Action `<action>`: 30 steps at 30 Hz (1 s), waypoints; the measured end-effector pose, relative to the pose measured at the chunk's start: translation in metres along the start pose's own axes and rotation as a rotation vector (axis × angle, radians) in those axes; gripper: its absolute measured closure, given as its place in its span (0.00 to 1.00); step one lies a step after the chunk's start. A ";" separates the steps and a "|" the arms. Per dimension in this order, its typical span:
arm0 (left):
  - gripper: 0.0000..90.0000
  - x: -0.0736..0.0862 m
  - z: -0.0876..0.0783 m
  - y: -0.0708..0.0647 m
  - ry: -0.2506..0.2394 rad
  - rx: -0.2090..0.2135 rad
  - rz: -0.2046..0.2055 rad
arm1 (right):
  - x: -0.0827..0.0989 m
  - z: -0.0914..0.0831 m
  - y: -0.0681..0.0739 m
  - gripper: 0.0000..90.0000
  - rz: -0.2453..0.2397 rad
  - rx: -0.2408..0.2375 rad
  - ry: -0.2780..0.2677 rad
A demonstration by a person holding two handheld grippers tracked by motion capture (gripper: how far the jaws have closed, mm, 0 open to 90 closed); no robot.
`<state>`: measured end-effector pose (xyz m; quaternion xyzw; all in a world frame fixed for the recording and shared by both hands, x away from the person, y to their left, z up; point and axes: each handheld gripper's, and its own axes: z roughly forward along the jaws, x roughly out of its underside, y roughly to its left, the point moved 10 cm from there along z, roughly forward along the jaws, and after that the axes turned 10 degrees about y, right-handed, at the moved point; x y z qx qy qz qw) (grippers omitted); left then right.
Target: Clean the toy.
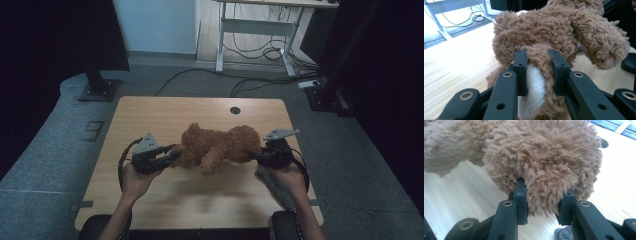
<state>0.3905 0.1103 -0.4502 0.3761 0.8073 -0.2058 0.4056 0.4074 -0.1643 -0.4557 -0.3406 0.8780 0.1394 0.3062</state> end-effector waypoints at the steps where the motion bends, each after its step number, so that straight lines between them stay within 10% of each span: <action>1: 0.78 -0.002 -0.002 0.000 -0.001 0.000 -0.002 | -0.001 -0.001 0.001 0.75 -0.001 0.000 0.000; 30: 0.79 -0.031 -0.001 0.022 -0.030 -0.005 -0.043 | -0.013 0.007 -0.010 0.75 0.058 -0.038 0.038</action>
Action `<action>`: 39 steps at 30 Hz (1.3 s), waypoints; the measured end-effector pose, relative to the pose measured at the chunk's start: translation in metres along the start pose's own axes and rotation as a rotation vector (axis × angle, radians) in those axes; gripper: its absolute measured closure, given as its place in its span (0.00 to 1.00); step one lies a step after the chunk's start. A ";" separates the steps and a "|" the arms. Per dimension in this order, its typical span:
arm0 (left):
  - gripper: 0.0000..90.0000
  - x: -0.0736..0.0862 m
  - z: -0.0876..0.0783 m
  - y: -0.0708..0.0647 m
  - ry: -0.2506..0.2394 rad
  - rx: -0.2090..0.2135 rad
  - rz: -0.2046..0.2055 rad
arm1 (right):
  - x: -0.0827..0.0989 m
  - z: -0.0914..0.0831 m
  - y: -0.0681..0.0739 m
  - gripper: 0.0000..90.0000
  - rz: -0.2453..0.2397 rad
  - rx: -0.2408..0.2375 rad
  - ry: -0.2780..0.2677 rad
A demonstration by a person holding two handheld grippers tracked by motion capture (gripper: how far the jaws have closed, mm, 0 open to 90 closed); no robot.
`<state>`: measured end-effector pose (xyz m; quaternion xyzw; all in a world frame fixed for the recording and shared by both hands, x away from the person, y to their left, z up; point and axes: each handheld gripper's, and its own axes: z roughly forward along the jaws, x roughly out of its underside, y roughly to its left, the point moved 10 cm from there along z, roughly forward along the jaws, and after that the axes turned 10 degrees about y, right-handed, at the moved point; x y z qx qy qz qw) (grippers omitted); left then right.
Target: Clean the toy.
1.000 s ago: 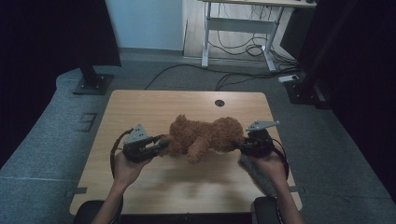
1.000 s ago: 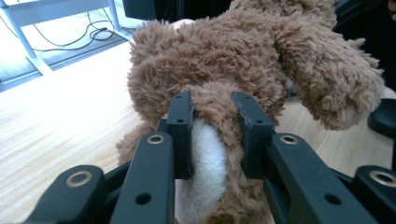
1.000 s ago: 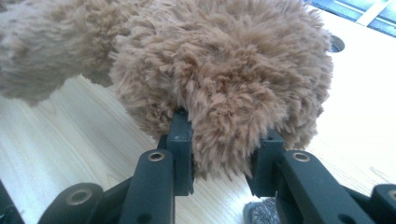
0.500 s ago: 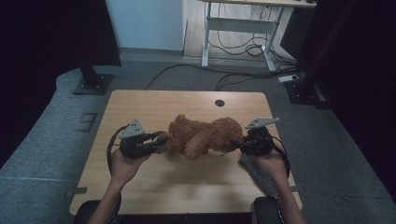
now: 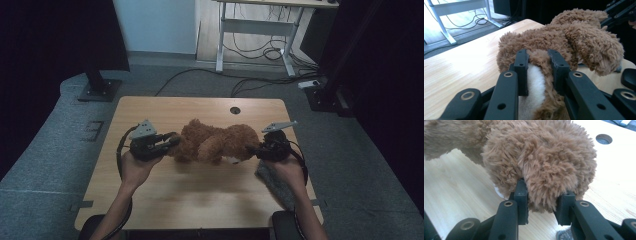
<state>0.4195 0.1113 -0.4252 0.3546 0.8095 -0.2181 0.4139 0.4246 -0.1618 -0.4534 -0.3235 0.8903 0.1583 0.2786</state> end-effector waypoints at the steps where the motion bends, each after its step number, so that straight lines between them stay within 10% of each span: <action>1: 0.79 -0.001 0.001 0.001 0.000 -0.001 0.001 | -0.001 0.002 -0.003 0.75 0.003 0.000 -0.001; 39: 0.79 -0.007 0.071 0.056 0.113 -0.036 -0.063 | -0.013 0.059 -0.067 0.72 0.144 0.007 0.062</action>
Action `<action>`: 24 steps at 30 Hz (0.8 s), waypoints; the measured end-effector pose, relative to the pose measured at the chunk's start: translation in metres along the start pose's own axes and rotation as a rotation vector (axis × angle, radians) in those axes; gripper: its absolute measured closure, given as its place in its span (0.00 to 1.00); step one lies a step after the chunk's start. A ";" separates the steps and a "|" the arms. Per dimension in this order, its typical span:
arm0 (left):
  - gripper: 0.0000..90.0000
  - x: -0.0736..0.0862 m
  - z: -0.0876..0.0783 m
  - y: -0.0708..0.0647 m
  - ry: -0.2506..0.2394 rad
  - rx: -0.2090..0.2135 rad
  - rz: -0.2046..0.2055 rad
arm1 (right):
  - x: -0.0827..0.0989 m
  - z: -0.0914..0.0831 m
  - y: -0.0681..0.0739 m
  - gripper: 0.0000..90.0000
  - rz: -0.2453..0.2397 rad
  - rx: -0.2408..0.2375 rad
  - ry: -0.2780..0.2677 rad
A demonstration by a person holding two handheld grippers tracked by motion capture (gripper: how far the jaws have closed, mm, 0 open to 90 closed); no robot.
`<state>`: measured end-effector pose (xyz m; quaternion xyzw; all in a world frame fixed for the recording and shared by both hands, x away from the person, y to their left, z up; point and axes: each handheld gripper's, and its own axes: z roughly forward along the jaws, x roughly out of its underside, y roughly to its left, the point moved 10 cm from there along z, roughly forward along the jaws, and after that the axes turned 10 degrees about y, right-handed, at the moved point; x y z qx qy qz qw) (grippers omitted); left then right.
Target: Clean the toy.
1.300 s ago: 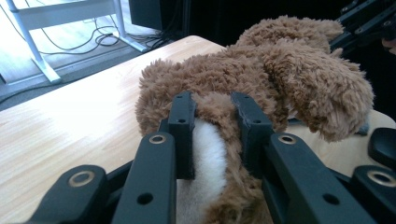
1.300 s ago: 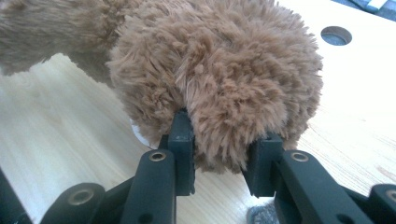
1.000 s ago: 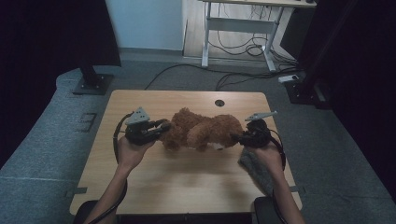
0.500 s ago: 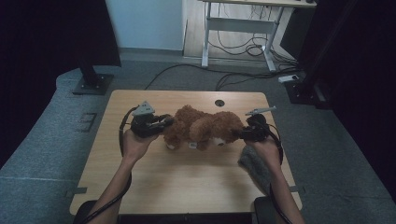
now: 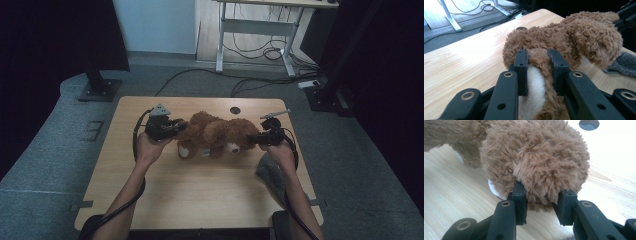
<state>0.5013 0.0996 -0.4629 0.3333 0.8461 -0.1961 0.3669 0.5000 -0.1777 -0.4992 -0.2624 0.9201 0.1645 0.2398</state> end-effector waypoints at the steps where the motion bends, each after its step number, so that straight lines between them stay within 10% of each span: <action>1: 0.79 0.001 0.002 0.001 0.006 -0.006 0.001 | 0.000 0.002 -0.002 0.72 0.002 0.002 0.002; 15: 0.79 0.004 0.012 0.012 0.021 -0.028 -0.011 | 0.002 0.009 -0.014 0.51 -0.018 0.065 -0.002; 24: 0.79 0.002 0.016 0.016 0.028 -0.035 -0.020 | 0.014 -0.004 0.007 0.48 -0.079 0.052 -0.019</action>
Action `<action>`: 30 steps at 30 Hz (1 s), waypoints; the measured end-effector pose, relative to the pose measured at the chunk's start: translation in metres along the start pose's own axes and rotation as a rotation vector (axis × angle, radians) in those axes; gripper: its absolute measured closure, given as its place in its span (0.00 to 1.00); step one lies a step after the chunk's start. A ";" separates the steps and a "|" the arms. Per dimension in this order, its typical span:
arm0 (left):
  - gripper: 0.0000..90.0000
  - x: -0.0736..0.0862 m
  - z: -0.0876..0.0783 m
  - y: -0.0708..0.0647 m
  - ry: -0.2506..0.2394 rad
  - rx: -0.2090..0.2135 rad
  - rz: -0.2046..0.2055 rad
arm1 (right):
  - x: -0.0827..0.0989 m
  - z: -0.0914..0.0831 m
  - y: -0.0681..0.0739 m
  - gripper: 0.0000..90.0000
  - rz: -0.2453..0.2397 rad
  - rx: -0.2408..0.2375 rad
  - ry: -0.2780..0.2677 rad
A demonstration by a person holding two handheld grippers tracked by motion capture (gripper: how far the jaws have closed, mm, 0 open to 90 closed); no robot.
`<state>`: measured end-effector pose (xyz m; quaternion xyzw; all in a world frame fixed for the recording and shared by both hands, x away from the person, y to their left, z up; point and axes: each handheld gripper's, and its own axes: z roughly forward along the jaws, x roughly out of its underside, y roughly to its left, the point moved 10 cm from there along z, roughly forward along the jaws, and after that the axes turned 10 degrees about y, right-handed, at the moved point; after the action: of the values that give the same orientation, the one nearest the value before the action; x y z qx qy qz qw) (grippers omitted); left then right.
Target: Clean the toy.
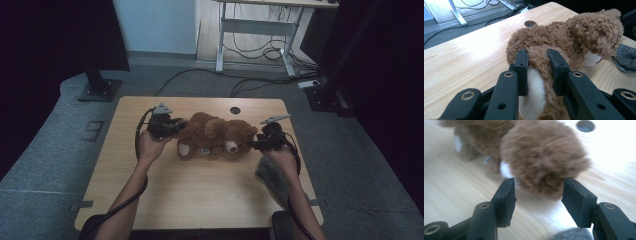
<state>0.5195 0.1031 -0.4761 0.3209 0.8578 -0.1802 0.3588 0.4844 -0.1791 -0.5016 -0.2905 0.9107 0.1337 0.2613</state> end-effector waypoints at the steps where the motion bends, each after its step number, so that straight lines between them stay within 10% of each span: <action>1: 0.79 0.000 0.000 0.001 0.001 -0.001 0.000 | 0.001 0.001 0.005 0.48 -0.012 -0.007 0.000; 16: 0.79 0.004 0.005 0.010 0.014 -0.014 -0.009 | 0.003 0.054 0.067 0.49 -0.122 -0.118 0.029; 30: 0.79 0.013 0.008 0.015 0.027 -0.004 -0.010 | -0.012 0.113 0.084 0.45 -0.140 -0.038 0.044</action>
<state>0.5264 0.1149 -0.4917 0.3183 0.8645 -0.1758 0.3470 0.4871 -0.0620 -0.5812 -0.3613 0.8911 0.1258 0.2442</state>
